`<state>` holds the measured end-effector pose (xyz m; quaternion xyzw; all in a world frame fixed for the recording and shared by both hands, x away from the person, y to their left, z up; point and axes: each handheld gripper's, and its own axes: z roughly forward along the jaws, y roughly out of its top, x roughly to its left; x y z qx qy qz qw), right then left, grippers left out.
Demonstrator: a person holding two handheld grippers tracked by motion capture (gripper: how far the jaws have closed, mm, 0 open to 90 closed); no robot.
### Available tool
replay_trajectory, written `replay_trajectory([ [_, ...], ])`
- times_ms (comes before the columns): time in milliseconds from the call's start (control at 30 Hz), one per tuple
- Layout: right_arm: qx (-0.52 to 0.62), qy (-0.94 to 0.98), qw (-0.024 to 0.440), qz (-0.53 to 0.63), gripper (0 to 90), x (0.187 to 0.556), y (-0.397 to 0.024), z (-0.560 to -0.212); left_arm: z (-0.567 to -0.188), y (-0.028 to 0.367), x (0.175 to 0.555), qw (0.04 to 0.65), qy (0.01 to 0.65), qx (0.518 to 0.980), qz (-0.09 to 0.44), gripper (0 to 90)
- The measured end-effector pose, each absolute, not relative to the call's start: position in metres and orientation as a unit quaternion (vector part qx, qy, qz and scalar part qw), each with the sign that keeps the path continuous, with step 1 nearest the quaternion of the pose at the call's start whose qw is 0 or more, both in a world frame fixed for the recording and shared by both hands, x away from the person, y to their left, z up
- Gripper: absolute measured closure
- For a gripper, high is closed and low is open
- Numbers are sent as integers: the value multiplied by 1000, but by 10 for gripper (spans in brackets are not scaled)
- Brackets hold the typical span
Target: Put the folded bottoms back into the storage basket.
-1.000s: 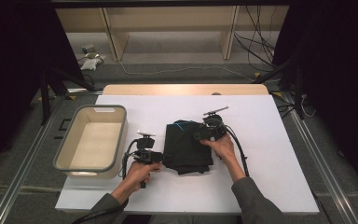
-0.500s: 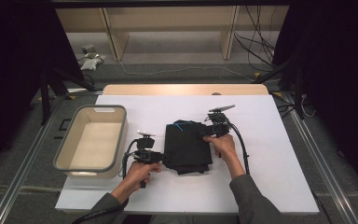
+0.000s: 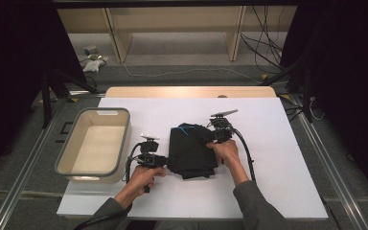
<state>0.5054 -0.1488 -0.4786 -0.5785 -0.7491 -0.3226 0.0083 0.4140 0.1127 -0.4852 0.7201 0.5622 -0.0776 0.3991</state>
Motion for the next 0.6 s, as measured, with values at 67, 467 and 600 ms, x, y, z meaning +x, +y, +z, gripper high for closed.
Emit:
replay_trajectory([
  [67, -576, -751, 10, -323, 656, 506, -149, -478, -485, 113, 414, 399, 563, 720, -78, 813],
  [467, -576, -759, -31, -302, 400, 508, -139, -474, -486, 113, 413, 400, 564, 719, -77, 810],
  [600, -584, -755, -26, -298, 586, 507, -142, -474, -485, 113, 414, 400, 562, 720, -75, 811],
])
